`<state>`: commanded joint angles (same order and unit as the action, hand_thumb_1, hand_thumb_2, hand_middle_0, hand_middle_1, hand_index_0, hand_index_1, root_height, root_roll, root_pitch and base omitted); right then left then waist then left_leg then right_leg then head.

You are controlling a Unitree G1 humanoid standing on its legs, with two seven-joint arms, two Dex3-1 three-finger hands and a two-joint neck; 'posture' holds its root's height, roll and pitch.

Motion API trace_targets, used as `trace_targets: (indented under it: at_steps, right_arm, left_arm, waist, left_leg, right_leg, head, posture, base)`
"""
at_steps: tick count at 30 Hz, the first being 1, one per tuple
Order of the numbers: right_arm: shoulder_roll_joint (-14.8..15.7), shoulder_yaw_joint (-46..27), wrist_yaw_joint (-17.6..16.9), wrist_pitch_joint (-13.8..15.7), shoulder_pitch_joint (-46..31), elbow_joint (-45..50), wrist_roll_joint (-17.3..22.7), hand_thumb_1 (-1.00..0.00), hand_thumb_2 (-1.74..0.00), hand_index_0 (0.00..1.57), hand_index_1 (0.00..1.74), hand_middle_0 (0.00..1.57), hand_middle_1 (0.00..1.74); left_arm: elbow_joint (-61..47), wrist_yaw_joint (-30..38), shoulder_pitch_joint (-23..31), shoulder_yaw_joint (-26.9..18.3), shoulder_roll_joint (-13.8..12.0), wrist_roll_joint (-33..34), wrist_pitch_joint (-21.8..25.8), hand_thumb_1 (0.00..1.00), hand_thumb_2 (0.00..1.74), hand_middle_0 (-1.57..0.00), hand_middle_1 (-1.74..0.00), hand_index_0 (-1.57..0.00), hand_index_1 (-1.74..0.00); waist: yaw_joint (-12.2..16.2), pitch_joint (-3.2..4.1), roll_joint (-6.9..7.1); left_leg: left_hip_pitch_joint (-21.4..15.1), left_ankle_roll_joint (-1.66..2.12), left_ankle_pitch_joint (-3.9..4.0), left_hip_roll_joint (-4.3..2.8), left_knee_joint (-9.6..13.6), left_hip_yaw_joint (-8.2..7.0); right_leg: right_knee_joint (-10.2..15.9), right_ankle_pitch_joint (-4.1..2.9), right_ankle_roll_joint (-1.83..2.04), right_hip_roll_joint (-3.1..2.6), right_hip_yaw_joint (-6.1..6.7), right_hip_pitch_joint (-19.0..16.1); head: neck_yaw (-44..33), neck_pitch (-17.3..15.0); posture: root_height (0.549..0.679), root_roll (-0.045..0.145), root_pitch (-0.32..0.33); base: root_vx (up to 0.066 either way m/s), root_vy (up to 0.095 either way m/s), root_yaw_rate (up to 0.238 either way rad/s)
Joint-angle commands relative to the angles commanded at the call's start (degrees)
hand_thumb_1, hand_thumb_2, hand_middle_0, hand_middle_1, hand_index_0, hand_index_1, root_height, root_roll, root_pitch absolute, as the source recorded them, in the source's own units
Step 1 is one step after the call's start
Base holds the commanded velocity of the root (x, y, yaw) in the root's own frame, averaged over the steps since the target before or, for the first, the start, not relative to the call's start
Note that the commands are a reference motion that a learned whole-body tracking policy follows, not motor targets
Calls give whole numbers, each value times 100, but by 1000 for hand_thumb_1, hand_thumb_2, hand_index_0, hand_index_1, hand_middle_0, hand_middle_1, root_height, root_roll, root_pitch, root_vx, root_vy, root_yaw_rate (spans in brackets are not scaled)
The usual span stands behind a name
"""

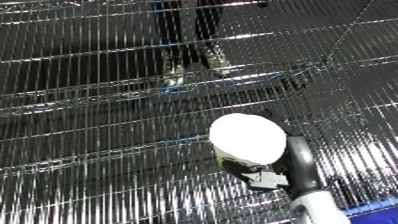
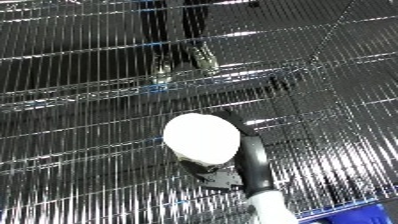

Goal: Pick up the object and place it into the box

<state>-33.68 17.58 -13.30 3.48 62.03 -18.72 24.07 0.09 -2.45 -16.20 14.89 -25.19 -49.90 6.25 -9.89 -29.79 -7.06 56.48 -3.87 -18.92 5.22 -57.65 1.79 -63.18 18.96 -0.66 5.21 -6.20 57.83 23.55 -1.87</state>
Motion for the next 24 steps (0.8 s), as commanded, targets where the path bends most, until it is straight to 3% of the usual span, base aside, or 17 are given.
trace_targets:
  at_steps: [7, 12, 18, 24]
  right_arm:
    - [25, -430, -162, 378, -820, 926, -153, -950, -1653, 1492, 1653, 1492, 1653]
    - [194, -797, -269, 612, -1724, 1781, -180, -950, -1653, 1492, 1653, 1492, 1653]
    - [396, -1130, -347, 927, -2687, 2369, -171, -950, -1653, 1492, 1653, 1492, 1653]
    - [531, -1336, -504, 1221, -3379, 2676, -121, -950, -1653, 1492, 1653, 1492, 1653]
  left_arm:
    - [2, 37, 227, -200, 31, 88, 211, 1000, 1740, -1570, -1740, -1570, -1740]
    - [21, 98, 375, -397, 67, 179, 308, 1000, 1740, -1570, -1740, -1570, -1740]
    - [-25, 155, 508, -615, 79, 262, 272, 1000, 1740, -1570, -1740, -1570, -1740]
    - [4, 260, 538, -693, 59, 273, 238, 1000, 1740, -1570, -1740, -1570, -1740]
  waist:
    - [199, 0, 87]
    - [435, 0, 220]
    - [698, 0, 362]
    - [945, 0, 467]
  left_leg:
    - [-262, 22, 30, -73, 226, -30]
    - [-524, 57, 22, -172, 359, -80]
    - [-927, 90, 29, -276, 569, -135]
    - [-1416, 130, 67, -346, 904, -196]
  right_leg:
    - [144, -47, 53, -70, 26, -196]
    - [290, -94, 84, -137, 79, -412]
    - [520, -146, 98, -189, 149, -774]
    - [888, -236, 122, -239, 237, -1240]
  head:
    - [-190, 39]
    - [-365, -50]
    - [-412, -260]
    - [-359, -717]
  posture:
    - [584, 22, 285]
    - [590, 24, 268]
    - [598, 28, 238]
    - [610, 33, 207]
  base:
    - [-34, -1, -97]
    - [-42, -2, -183]
    - [-45, -21, -179]
    - [-47, -17, -171]
